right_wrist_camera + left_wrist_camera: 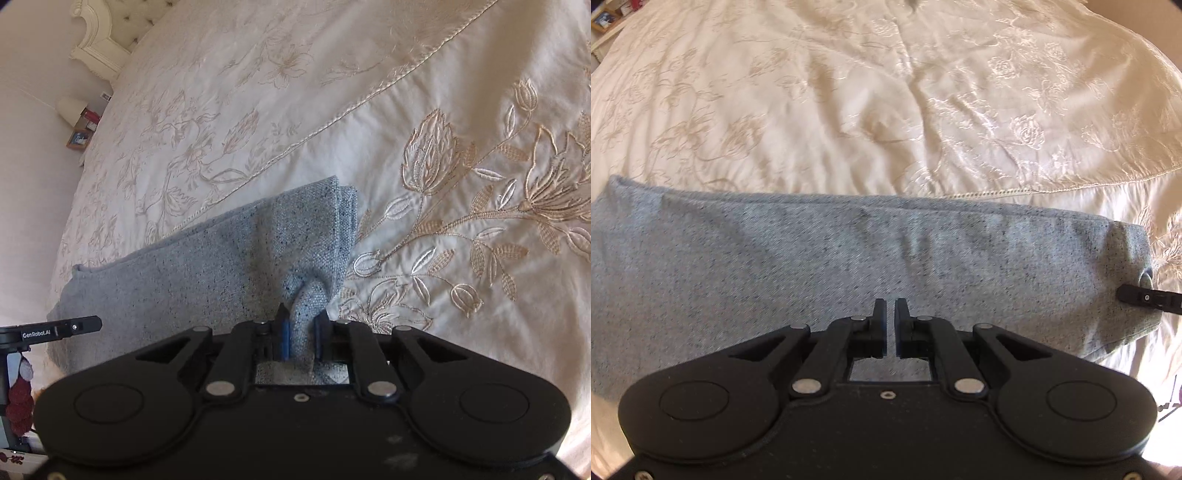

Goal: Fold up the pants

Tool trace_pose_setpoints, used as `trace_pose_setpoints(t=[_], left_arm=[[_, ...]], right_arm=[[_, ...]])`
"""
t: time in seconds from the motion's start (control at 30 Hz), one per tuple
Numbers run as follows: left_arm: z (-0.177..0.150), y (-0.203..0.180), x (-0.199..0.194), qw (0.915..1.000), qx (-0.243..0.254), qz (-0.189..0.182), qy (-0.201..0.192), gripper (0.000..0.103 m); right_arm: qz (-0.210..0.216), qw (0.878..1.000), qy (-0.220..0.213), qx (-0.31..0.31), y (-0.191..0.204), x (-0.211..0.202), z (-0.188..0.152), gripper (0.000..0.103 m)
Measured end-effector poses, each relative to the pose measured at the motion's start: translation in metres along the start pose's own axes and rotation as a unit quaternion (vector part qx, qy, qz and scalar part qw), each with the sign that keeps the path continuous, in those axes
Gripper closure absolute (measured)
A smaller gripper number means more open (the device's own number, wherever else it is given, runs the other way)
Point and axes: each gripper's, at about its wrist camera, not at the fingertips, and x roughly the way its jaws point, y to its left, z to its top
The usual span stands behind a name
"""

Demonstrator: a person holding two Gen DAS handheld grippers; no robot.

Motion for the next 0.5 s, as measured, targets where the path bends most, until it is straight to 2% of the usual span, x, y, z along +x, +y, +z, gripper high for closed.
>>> trace_pose_setpoints(t=[0.13, 0.2, 0.3, 0.37, 0.43, 0.5], left_arm=[[0.023, -0.012, 0.025, 0.9999, 0.005, -0.012, -0.002, 0.092], [0.035, -0.013, 0.041, 1.0, 0.002, -0.001, -0.004, 0.092], [0.05, -0.009, 0.071, 0.9998, 0.0, 0.017, 0.014, 0.092], [0.057, -0.005, 0.083, 0.9996, -0.001, 0.016, 0.024, 0.092], [0.06, -0.002, 0.08, 0.9997, -0.005, 0.011, 0.021, 0.092], [0.059, 0.001, 0.063, 0.9999, -0.006, 0.012, 0.0, 0.092]], right_arm=[[-0.012, 1.0, -0.009, -0.016, 0.015, -0.012, -0.001, 0.091], [-0.011, 1.0, -0.011, -0.017, 0.021, -0.017, 0.0, 0.091], [-0.007, 1.0, -0.015, -0.014, 0.025, -0.025, 0.001, 0.091], [-0.001, 1.0, -0.017, -0.01, 0.03, -0.029, 0.002, 0.091], [-0.002, 1.0, -0.018, -0.011, 0.035, -0.033, 0.003, 0.091], [-0.006, 1.0, -0.02, -0.015, 0.041, -0.037, 0.004, 0.091]])
